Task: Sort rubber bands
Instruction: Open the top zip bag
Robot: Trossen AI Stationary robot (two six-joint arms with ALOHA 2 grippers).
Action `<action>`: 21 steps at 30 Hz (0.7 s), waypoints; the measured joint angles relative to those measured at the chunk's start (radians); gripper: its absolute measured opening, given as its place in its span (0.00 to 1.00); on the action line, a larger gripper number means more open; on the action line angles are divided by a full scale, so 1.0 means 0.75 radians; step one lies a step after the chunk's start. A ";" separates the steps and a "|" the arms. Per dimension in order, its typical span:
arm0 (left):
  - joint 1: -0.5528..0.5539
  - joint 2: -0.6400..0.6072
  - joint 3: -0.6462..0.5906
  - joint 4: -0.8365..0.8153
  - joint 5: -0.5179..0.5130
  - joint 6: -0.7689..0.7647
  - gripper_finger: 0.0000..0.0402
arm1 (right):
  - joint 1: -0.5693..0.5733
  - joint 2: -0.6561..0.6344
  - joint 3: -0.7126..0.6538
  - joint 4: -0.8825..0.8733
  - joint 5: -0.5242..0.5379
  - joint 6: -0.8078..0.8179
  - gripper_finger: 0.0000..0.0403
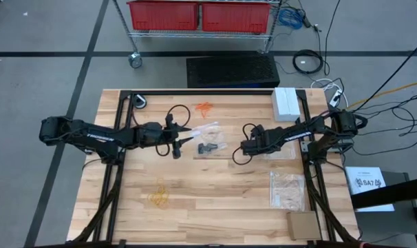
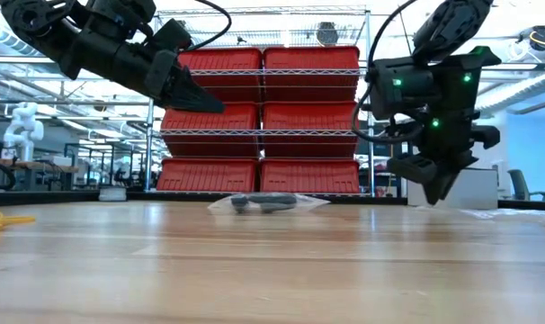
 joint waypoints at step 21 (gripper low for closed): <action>0.000 0.000 0.000 0.000 -0.006 0.001 0.43 | -0.028 0.043 -0.001 0.053 -0.071 0.060 0.36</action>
